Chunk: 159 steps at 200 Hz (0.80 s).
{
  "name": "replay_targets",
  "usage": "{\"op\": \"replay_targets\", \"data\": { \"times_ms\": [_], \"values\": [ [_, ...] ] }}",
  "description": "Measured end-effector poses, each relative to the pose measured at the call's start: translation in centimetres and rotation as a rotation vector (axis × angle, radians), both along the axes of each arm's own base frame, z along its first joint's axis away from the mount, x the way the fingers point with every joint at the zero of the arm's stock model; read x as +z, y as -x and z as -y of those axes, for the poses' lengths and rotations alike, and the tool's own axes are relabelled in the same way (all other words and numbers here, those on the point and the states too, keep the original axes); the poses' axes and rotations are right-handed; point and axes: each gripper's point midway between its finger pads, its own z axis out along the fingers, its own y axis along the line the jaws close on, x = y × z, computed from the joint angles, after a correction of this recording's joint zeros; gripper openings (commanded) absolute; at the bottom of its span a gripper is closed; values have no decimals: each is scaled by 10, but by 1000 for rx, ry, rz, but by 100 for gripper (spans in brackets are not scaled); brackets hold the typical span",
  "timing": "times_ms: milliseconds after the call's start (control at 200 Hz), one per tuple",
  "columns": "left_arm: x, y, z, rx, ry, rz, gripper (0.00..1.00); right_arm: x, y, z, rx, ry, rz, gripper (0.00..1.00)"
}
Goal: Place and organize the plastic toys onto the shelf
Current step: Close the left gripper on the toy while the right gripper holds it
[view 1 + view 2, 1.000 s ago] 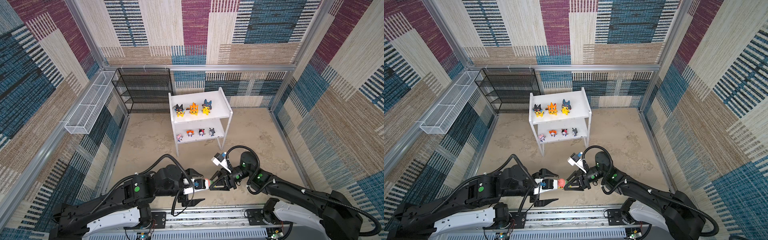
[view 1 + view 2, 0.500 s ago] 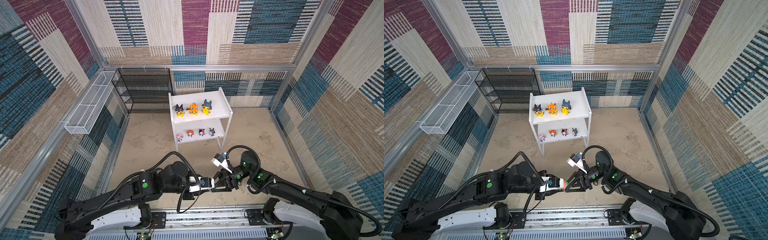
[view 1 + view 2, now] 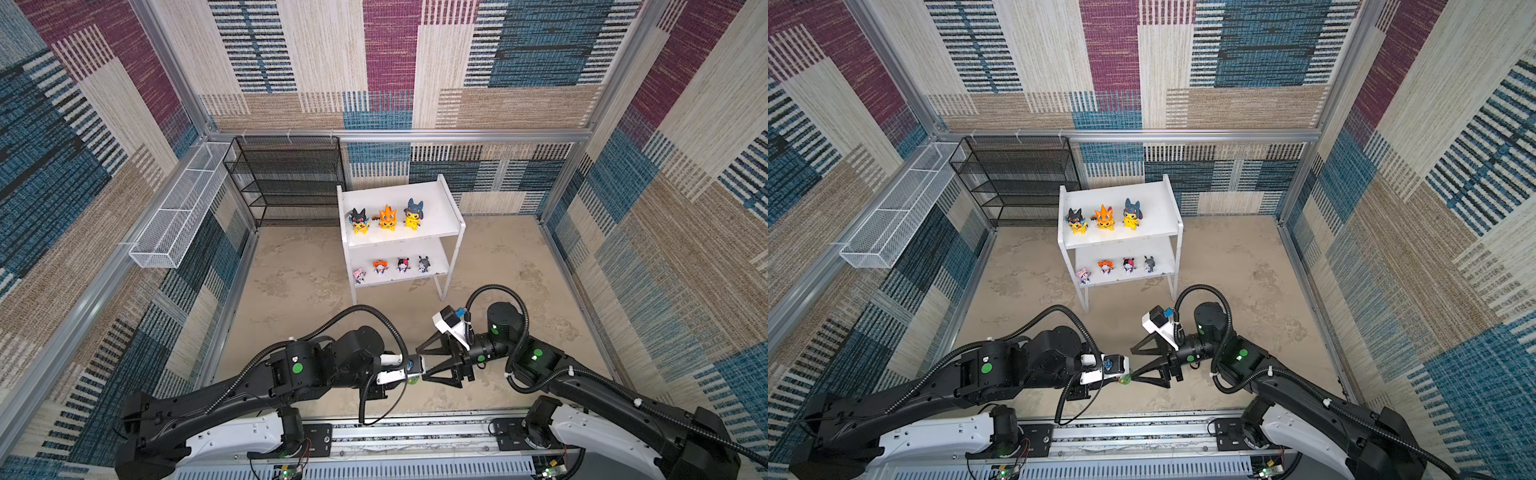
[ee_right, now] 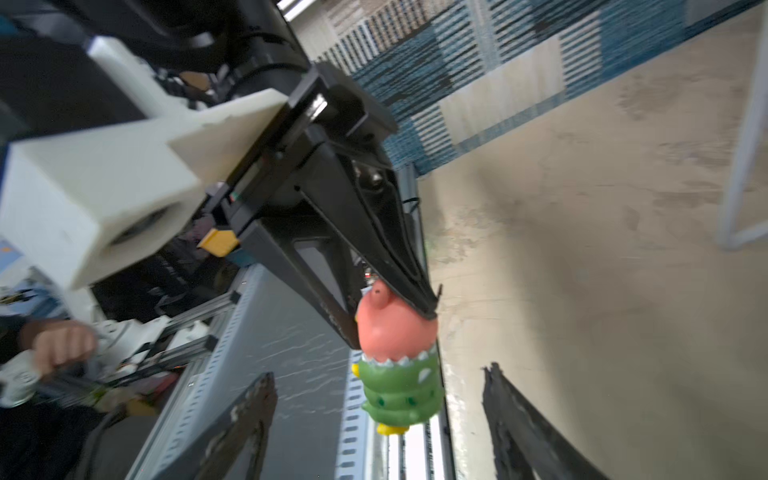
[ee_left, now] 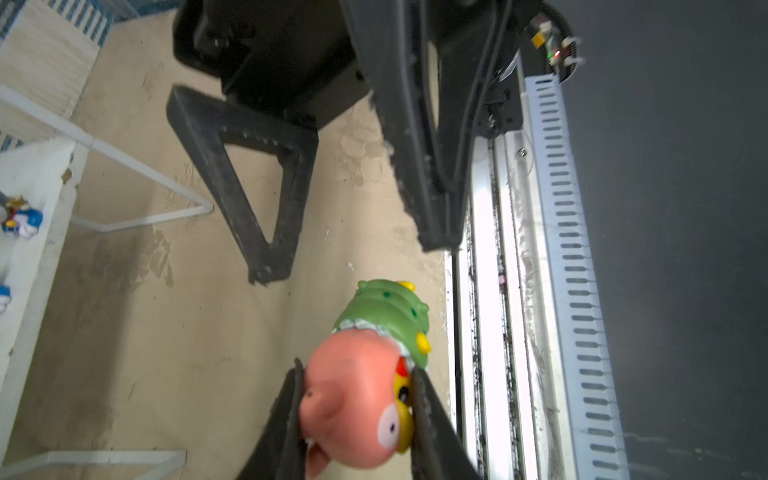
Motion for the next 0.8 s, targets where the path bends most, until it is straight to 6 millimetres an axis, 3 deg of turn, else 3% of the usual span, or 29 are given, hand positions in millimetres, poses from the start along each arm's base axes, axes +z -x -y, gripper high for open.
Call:
{"op": "replay_targets", "data": {
  "times_ms": [145,301,411,796],
  "values": [
    [-24,-14,-7,86,-116,1,15,-40,-27,9,-174,111,40,79],
    [-29,-23,-8,124,-196,5,12,-73,-12,4,-151,165,117,80],
    [-28,-27,-7,137,-230,6,12,-76,5,-7,-89,150,224,80],
    [-16,-17,-6,101,-214,-40,11,-62,3,-19,-105,117,393,77]
  ]
}}
